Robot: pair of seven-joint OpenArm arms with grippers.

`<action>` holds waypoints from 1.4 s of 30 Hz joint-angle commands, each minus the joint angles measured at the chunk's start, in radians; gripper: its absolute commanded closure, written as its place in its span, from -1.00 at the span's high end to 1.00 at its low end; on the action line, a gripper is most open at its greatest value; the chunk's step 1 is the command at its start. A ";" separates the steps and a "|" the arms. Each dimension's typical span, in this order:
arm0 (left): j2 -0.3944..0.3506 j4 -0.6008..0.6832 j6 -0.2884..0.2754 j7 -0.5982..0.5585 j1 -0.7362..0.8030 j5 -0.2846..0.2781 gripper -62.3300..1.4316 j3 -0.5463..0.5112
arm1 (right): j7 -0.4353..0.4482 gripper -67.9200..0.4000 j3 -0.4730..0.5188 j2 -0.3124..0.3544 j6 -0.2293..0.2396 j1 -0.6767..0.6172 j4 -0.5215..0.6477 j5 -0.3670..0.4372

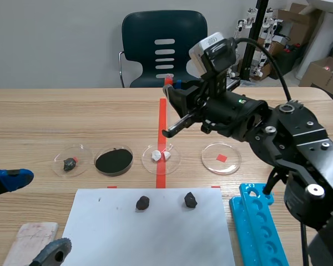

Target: Squeeze the dropper onto the mineral

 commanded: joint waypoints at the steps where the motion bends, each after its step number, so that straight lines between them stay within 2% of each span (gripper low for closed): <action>1: 0.002 0.022 0.000 -0.018 0.000 -0.014 1.00 -0.004 | 0.001 -0.97 -0.003 0.017 0.000 -0.017 0.059 0.027; 13: 0.002 0.022 0.000 -0.018 0.000 -0.014 1.00 -0.004 | -0.168 -0.97 -0.003 0.101 -0.013 -0.180 0.422 0.182; 17: 0.002 0.022 0.000 -0.018 0.000 -0.014 1.00 -0.004 | -0.225 -0.97 0.016 0.112 -0.017 -0.238 0.522 0.214; 21: 0.002 0.022 0.000 -0.018 0.000 -0.014 1.00 -0.004 | -0.262 -0.98 0.047 0.112 -0.019 -0.296 0.603 0.215; 30: 0.002 0.022 0.000 -0.018 0.000 -0.014 1.00 -0.004 | -0.300 -0.98 0.100 0.112 -0.019 -0.397 0.706 0.249; 42: 0.002 0.022 0.000 -0.018 0.000 -0.014 1.00 -0.004 | -0.307 -0.98 0.100 0.112 -0.019 -0.412 0.714 0.251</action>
